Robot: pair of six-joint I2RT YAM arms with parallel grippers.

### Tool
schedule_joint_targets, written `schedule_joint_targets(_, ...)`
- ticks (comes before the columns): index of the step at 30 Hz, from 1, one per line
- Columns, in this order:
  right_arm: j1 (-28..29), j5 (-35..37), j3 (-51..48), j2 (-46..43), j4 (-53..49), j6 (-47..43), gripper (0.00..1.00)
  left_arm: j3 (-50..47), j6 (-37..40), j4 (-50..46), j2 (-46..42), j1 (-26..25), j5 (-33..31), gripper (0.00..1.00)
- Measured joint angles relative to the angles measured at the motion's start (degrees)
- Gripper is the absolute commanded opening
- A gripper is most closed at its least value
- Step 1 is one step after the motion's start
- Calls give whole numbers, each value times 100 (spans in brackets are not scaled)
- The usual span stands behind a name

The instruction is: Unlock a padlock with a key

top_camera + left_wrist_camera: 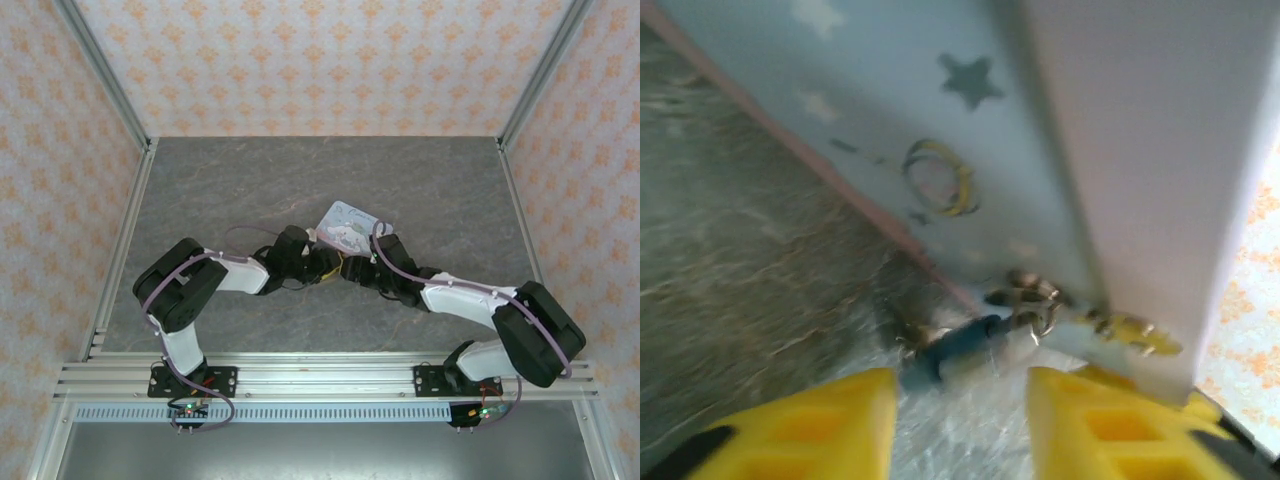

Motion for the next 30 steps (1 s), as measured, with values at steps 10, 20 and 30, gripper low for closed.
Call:
schedule_joint_targets(10, -942, -90, 748, 691, 374, 160, 57, -267, 319, -702, -1287, -39, -46, 74)
schedule_joint_targets(20, -1150, -444, 258, 525, 1034, 208, 52, 693, 872, -1941, -1458, 444, -304, 75)
schedule_joint_targets(30, -1147, -442, -372, 678, 1668, 190, 45, 2218, 1692, -3056, -490, 1056, -385, 76)
